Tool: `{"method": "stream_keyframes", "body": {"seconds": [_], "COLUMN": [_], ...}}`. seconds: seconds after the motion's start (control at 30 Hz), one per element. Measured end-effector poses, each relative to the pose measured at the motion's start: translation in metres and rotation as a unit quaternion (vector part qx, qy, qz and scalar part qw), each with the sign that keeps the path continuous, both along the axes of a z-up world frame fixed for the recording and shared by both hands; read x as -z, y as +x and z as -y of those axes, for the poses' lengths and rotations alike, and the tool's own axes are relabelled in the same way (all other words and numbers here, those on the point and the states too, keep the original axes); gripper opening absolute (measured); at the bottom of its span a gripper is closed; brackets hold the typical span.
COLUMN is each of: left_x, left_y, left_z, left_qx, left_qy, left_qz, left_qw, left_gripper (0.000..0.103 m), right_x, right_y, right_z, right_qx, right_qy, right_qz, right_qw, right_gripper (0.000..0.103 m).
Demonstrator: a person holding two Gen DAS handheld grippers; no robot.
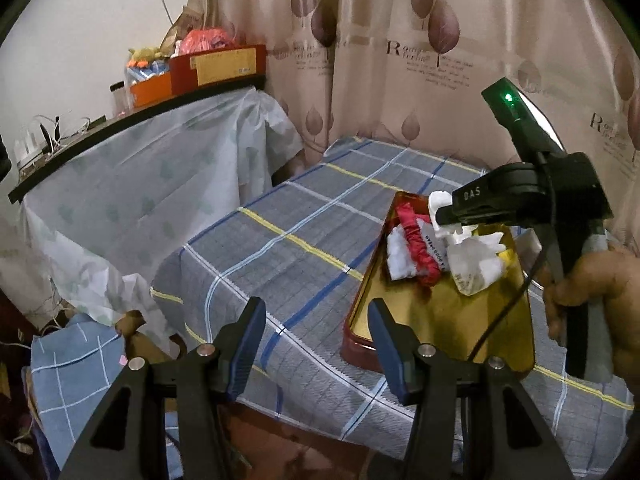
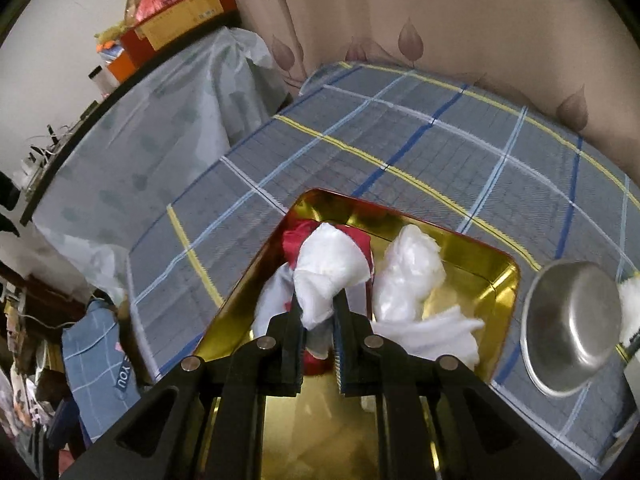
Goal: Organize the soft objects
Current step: 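Lower the white cloth into the tray and open the right tool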
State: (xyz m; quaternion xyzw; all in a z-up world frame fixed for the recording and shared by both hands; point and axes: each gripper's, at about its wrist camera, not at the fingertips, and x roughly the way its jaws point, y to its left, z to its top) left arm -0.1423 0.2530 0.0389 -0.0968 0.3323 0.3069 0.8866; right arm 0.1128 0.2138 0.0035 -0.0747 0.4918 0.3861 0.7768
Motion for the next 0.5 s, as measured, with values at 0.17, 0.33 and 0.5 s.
{"method": "stream_keyframes", "body": {"seconds": [0.17, 0.33, 0.5], "left_x": [0.005, 0.009, 0.013], "left_y": [0.002, 0.004, 0.007], "left_z": [-0.008, -0.013, -0.014], "left_qx": [-0.007, -0.010, -0.010], "left_qy": [-0.009, -0.014, -0.017], "left_qz": [-0.013, -0.021, -0.032], "left_qw": [0.9999, 0.9996, 0.9993], "left_gripper": [0.054, 0.054, 0.054], "right_x": [0.011, 0.020, 0.030], "right_y": [0.007, 0.006, 0.011], "right_z": [-0.013, -0.026, -0.029], "right_qx": [-0.003, -0.010, -0.007], "right_qy": [-0.017, -0.039, -0.043], "right_qz": [0.003, 0.015, 0.006], "right_qw": [1.000, 0.999, 0.999], "right_gripper": [0.012, 0.013, 0.013]}}
